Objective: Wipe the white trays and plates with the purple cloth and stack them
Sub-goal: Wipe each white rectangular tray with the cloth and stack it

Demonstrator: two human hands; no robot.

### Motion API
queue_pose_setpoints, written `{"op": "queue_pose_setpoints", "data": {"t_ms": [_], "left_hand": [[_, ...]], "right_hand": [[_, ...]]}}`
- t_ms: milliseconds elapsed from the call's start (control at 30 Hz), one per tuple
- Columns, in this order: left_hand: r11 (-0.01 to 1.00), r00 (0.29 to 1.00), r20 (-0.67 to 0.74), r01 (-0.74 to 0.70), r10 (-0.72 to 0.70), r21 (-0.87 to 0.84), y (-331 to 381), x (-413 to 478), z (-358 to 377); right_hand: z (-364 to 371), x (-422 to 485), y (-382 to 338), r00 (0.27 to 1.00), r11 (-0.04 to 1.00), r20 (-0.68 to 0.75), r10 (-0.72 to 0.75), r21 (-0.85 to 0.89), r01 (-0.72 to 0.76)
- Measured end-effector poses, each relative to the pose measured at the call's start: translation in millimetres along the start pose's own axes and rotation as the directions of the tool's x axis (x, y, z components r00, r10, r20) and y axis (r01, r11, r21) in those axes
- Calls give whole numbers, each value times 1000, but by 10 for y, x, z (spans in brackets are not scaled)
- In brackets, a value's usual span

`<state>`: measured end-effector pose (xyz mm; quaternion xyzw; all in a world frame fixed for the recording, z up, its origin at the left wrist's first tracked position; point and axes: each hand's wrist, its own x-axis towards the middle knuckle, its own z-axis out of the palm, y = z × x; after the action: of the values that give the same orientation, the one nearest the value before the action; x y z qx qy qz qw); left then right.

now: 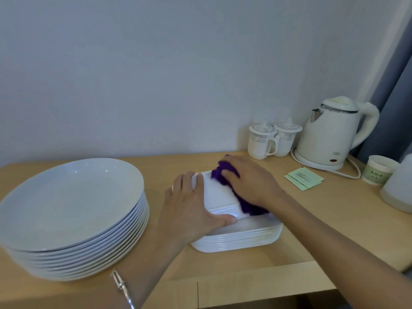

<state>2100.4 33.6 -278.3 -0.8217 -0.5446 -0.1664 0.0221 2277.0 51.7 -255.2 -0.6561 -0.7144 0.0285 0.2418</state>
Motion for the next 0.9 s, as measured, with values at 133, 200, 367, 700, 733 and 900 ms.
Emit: {"op": "queue_pose_setpoints", "data": {"t_ms": [133,200,367,700,733,900], "left_hand": [[1000,1000,9,-7,7,-2,23,8,-9],[1000,1000,16,-20,20,-17,39,4,-21],[997,999,35,-13,16,-80,57,-7,-33],[986,997,68,56,-46,-155,52,22,-10],[981,993,91,88,-74,-171,58,31,-15],[979,988,108,126,-109,-163,64,37,-13]], "right_hand": [[-46,226,54,967,967,27,252,-34,-252],[31,176,-119,998,996,17,54,-67,-53],[-34,317,74,987,990,94,134,21,-136],[-23,-305,70,996,999,-88,-4,49,8],[-35,-192,146,990,989,-84,113,102,-104],[131,-276,-68,981,999,-191,-42,9,45]]}}
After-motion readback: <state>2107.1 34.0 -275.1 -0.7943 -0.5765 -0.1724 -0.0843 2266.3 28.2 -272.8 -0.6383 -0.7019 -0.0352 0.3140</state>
